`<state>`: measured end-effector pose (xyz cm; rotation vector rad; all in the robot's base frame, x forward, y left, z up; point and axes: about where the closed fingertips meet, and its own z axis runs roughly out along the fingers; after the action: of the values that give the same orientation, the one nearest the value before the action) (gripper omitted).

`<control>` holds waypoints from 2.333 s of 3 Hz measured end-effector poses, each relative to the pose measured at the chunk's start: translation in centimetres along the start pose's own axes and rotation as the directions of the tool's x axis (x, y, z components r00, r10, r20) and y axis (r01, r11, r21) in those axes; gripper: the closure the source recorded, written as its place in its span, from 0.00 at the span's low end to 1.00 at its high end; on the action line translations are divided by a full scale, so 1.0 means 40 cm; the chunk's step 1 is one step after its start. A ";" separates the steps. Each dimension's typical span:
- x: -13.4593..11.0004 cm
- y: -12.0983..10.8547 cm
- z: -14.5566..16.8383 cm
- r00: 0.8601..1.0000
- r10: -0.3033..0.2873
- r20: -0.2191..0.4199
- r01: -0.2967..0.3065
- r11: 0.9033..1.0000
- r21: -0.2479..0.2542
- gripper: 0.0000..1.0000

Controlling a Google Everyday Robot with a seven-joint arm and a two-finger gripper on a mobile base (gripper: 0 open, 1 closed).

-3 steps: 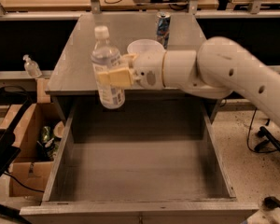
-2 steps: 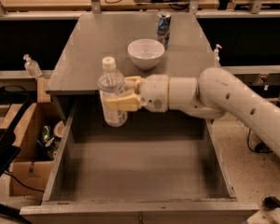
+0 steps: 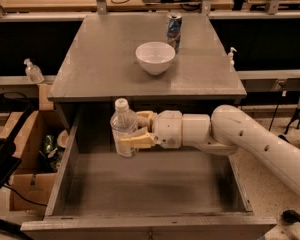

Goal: Place blue plastic bottle into top drawer

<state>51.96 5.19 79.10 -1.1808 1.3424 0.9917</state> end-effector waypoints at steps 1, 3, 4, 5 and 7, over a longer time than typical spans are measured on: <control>0.000 0.000 0.000 1.000 0.000 0.000 0.000 1.000 0.000 1.00; 0.212 0.035 0.139 0.994 0.095 0.060 -0.090 0.993 -0.071 1.00; 0.280 0.052 0.181 0.993 0.089 0.076 -0.084 0.994 -0.072 1.00; 0.277 0.054 0.183 0.993 0.091 0.077 -0.085 0.994 -0.075 0.81; 0.273 0.060 0.192 0.993 0.090 0.079 -0.083 0.993 -0.084 0.27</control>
Offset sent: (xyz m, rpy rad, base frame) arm 0.0009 0.0469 -0.0890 0.0670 0.1267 0.0689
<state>51.27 11.78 67.27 -1.1368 1.3080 1.1538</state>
